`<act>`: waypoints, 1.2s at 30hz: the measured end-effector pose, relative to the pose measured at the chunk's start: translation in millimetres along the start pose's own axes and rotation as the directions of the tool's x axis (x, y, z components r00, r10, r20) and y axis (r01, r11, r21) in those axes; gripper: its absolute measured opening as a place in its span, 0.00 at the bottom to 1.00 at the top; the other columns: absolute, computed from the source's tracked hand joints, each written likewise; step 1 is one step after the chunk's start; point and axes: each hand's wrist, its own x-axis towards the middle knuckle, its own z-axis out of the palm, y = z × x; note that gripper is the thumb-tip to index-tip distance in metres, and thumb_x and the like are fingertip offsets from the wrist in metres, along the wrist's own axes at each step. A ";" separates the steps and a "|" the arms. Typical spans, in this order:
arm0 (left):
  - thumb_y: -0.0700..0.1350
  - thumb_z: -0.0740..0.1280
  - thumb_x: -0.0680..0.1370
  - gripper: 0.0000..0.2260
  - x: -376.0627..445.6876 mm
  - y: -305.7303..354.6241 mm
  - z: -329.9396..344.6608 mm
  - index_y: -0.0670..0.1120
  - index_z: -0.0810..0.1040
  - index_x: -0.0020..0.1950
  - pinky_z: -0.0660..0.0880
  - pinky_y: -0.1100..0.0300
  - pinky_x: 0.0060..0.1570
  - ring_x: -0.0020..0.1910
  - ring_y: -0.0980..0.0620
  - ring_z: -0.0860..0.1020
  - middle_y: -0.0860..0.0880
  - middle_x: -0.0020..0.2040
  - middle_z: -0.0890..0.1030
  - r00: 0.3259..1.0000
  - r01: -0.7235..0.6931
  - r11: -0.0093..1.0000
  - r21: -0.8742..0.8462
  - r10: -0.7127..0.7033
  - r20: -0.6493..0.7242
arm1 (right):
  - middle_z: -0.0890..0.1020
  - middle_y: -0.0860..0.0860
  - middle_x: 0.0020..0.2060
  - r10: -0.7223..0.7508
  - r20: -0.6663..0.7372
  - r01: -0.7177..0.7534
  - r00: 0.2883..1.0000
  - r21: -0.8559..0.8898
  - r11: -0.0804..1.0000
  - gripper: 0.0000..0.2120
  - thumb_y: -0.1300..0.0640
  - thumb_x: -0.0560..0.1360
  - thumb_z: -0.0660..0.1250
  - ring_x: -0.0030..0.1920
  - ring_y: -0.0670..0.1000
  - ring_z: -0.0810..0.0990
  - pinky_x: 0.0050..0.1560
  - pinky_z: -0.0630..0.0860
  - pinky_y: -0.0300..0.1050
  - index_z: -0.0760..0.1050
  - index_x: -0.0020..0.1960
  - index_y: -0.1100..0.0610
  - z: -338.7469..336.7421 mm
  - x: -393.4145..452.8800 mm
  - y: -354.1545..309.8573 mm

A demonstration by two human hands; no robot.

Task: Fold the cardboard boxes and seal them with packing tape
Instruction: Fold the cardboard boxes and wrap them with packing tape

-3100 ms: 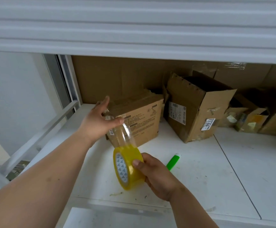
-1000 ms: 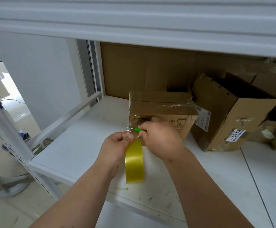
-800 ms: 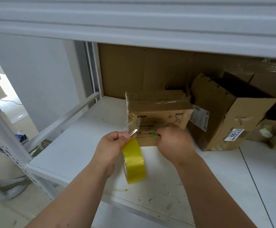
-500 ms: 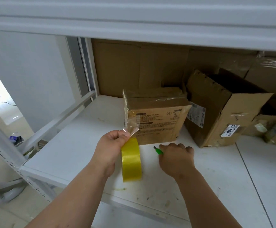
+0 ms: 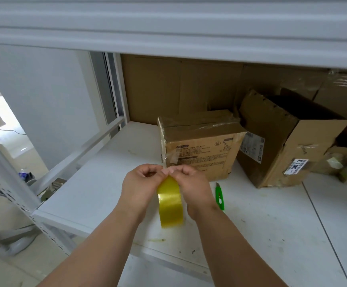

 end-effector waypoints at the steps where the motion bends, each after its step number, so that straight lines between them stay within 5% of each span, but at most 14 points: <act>1: 0.50 0.74 0.74 0.17 2.3 0.0 -1.6 0.56 0.79 0.62 0.72 0.71 0.40 0.46 0.58 0.82 0.55 0.44 0.85 0.999 -0.031 0.998 0.048 0.033 -0.039 | 0.84 0.43 0.35 -0.002 -0.001 0.002 1.000 0.006 1.000 0.07 0.54 0.77 0.70 0.42 0.46 0.80 0.45 0.75 0.41 0.82 0.40 0.51 1.1 -0.6 1.2; 3: 0.56 0.71 0.75 0.32 9.7 6.1 -7.5 0.63 0.61 0.77 0.69 0.68 0.47 0.52 0.61 0.78 0.60 0.53 0.80 0.978 -0.154 0.964 0.218 0.181 -0.108 | 0.81 0.41 0.31 -0.010 -0.023 0.010 1.000 0.009 1.000 0.09 0.54 0.78 0.69 0.39 0.46 0.77 0.43 0.73 0.40 0.81 0.39 0.51 2.0 -1.2 2.5; 5: 0.59 0.69 0.76 0.35 18.0 19.7 -10.9 0.67 0.53 0.78 0.70 0.62 0.54 0.60 0.61 0.72 0.59 0.64 0.71 0.908 -0.370 0.822 0.433 0.418 -0.017 | 0.79 0.40 0.30 -0.023 -0.032 0.023 0.999 0.000 1.000 0.09 0.54 0.78 0.69 0.38 0.44 0.75 0.42 0.72 0.39 0.80 0.39 0.51 1.3 -1.3 3.6; 8: 0.54 0.67 0.79 0.30 36.3 42.9 -7.1 0.66 0.57 0.77 0.66 0.57 0.66 0.72 0.54 0.64 0.55 0.76 0.63 0.777 -0.610 0.533 0.586 0.548 0.310 | 0.78 0.39 0.29 -0.047 -0.022 0.046 0.999 -0.033 0.998 0.09 0.54 0.79 0.67 0.36 0.40 0.74 0.39 0.71 0.36 0.80 0.39 0.51 1.6 -3.2 5.6; 11: 0.49 0.68 0.79 0.25 52.4 52.8 -0.7 0.59 0.66 0.76 0.61 0.51 0.74 0.76 0.49 0.61 0.54 0.79 0.60 0.747 -0.658 0.416 0.627 0.463 0.477 | 0.78 0.38 0.31 -0.052 -0.021 0.051 0.998 -0.051 0.997 0.09 0.51 0.79 0.67 0.36 0.39 0.73 0.39 0.70 0.36 0.79 0.41 0.50 2.0 -5.2 7.2; 16: 0.49 0.73 0.75 0.29 68.8 48.0 -3.7 0.55 0.69 0.75 0.65 0.57 0.69 0.72 0.49 0.69 0.53 0.77 0.63 0.757 -0.647 0.428 0.631 0.458 0.465 | 0.85 0.46 0.44 -0.071 -0.052 0.072 0.996 0.022 0.997 0.07 0.54 0.80 0.66 0.42 0.40 0.77 0.42 0.71 0.35 0.80 0.45 0.53 -2.9 -7.9 9.0; 20: 0.50 0.78 0.71 0.33 73.8 43.4 -4.6 0.54 0.69 0.74 0.69 0.54 0.66 0.68 0.48 0.72 0.53 0.75 0.65 0.756 -0.648 0.435 0.625 0.466 0.460 | 0.85 0.43 0.37 -0.086 -0.149 0.102 0.985 0.109 0.989 0.08 0.58 0.80 0.66 0.34 0.33 0.78 0.34 0.70 0.25 0.79 0.43 0.54 -7.8 -9.7 11.0; 23: 0.50 0.78 0.70 0.32 75.7 40.9 -5.4 0.53 0.71 0.72 0.68 0.52 0.65 0.68 0.47 0.69 0.53 0.72 0.67 0.728 -0.665 0.390 0.636 0.526 0.438 | 0.84 0.41 0.36 -0.061 -0.195 0.086 0.979 0.124 0.989 0.10 0.58 0.80 0.66 0.38 0.37 0.80 0.45 0.76 0.36 0.78 0.40 0.52 -13.1 -13.1 9.0; 27: 0.51 0.79 0.68 0.31 83.4 44.8 -12.5 0.54 0.73 0.70 0.67 0.57 0.61 0.64 0.50 0.70 0.55 0.65 0.70 0.759 -0.630 0.430 0.647 0.517 0.396 | 0.84 0.50 0.44 -0.058 -0.255 0.099 0.965 0.153 0.983 0.09 0.58 0.79 0.65 0.51 0.57 0.82 0.58 0.78 0.63 0.79 0.42 0.52 -30.5 -18.3 -4.0; 31: 0.42 0.81 0.66 0.32 93.7 60.9 -33.6 0.59 0.75 0.66 0.70 0.57 0.64 0.61 0.54 0.73 0.62 0.62 0.67 0.797 -0.603 0.533 0.594 0.448 0.406 | 0.85 0.50 0.45 -0.091 -0.310 0.169 0.946 0.235 0.957 0.10 0.55 0.79 0.66 0.47 0.56 0.83 0.57 0.78 0.66 0.80 0.40 0.47 -61.5 -18.7 -20.3; 36: 0.33 0.79 0.66 0.32 101.3 77.9 -60.0 0.64 0.75 0.58 0.68 0.60 0.64 0.66 0.58 0.70 0.62 0.68 0.70 0.844 -0.524 0.678 0.516 0.332 0.420 | 0.78 0.58 0.62 -0.137 -0.231 0.187 0.963 0.211 0.960 0.13 0.59 0.77 0.68 0.61 0.60 0.78 0.64 0.74 0.65 0.81 0.35 0.50 -75.3 -16.1 -29.7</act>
